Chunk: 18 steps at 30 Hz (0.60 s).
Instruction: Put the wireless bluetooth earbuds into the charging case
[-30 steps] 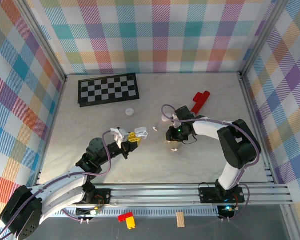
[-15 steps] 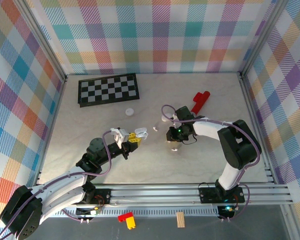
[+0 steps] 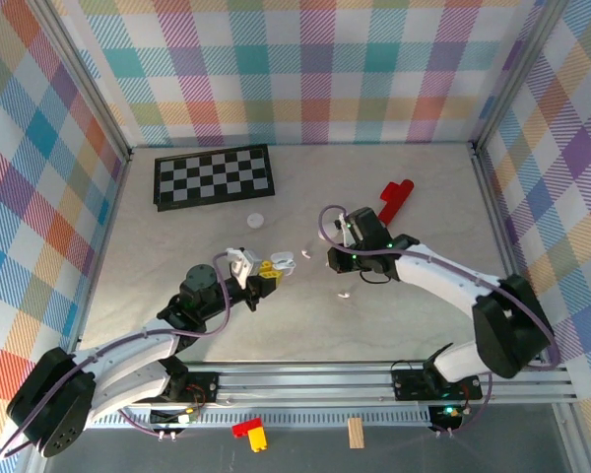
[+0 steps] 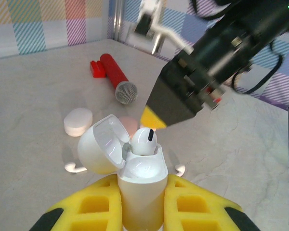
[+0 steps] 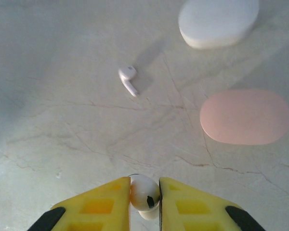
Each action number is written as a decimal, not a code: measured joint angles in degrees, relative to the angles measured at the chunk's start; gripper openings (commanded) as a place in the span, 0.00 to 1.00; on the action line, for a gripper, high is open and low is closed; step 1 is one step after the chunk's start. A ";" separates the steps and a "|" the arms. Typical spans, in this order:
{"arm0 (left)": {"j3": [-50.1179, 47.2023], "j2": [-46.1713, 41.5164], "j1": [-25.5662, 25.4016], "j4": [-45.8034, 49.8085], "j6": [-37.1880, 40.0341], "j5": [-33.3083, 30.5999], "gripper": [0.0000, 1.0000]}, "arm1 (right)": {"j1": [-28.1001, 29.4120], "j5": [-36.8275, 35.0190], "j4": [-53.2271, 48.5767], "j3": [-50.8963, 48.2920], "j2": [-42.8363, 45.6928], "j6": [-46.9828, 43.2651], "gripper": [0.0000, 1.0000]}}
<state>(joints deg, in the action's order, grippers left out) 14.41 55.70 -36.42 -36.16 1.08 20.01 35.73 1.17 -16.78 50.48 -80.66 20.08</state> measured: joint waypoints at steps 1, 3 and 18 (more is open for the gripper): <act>0.22 0.85 0.00 0.00 0.00 0.00 0.12 | 0.55 -0.76 0.44 -0.37 1.70 -0.33 0.19; 0.72 2.16 0.00 0.04 -0.02 0.00 0.12 | 1.25 -1.97 1.01 -0.87 4.44 -1.18 0.19; 5.16 8.63 -0.17 0.31 -0.20 0.68 0.12 | 10.38 -7.41 5.09 -0.44 11.02 -8.61 0.19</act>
<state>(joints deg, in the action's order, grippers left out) 19.57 64.34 -36.60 -35.86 0.89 20.69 46.11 -6.24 -11.68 50.04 -69.65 11.46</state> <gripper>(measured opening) 0.164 0.193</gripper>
